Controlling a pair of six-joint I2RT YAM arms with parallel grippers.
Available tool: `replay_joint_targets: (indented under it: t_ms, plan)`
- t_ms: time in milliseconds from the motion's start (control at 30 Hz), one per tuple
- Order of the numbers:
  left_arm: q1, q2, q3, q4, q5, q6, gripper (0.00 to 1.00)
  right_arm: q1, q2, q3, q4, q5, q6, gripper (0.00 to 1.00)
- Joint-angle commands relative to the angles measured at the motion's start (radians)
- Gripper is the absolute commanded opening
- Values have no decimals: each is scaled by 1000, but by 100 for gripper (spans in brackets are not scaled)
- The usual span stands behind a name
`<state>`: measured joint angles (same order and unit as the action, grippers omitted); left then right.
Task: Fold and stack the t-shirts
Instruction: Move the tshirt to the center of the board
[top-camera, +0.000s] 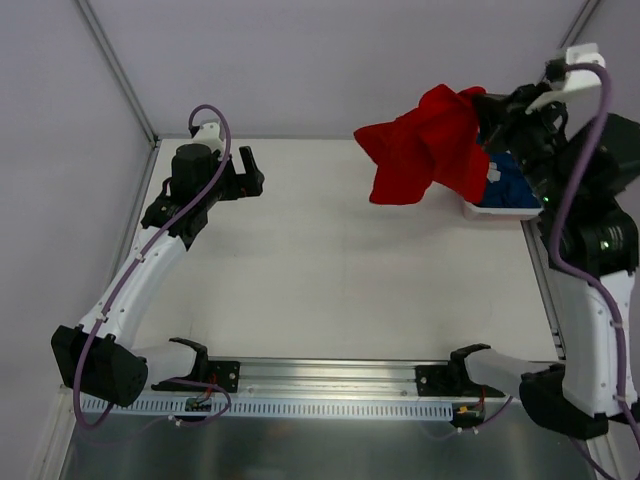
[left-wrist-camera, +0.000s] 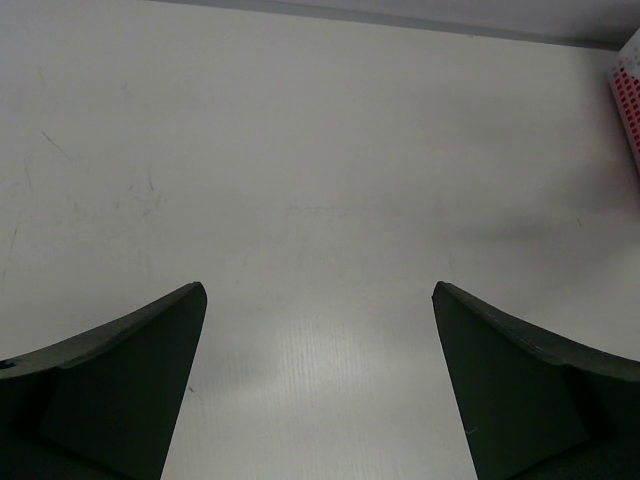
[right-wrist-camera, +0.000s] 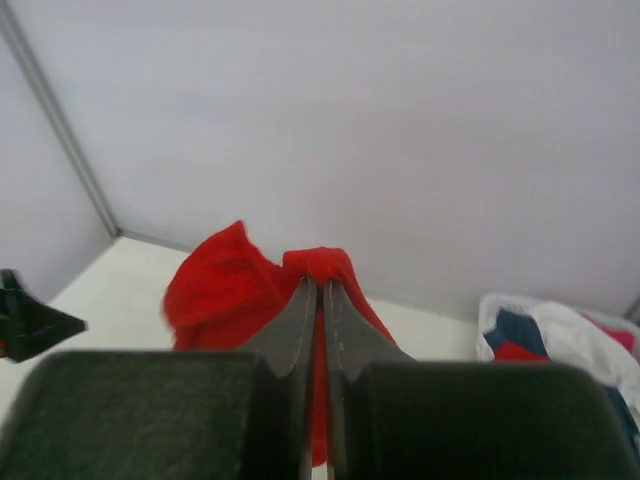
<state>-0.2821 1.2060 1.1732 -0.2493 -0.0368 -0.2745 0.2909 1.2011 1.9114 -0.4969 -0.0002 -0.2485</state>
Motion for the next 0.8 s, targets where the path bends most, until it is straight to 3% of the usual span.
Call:
replay_joint_targets:
  t_ms: [0,433,600,767]
  plan:
    - [-8,-31,-9,21,-23,-12,99,45,-144,-34,80,-86,-25,0]
    - [-6,-60,-32,28,-44,-32,99,44,-412,-210,354,-348,107,0]
    - [-8,-49,-32,35,-37,-40,99,45,-374,-203,304,-334,114,0]
    - [-8,-52,-32,38,-35,-42,99,45,-214,-215,265,-363,166,0]
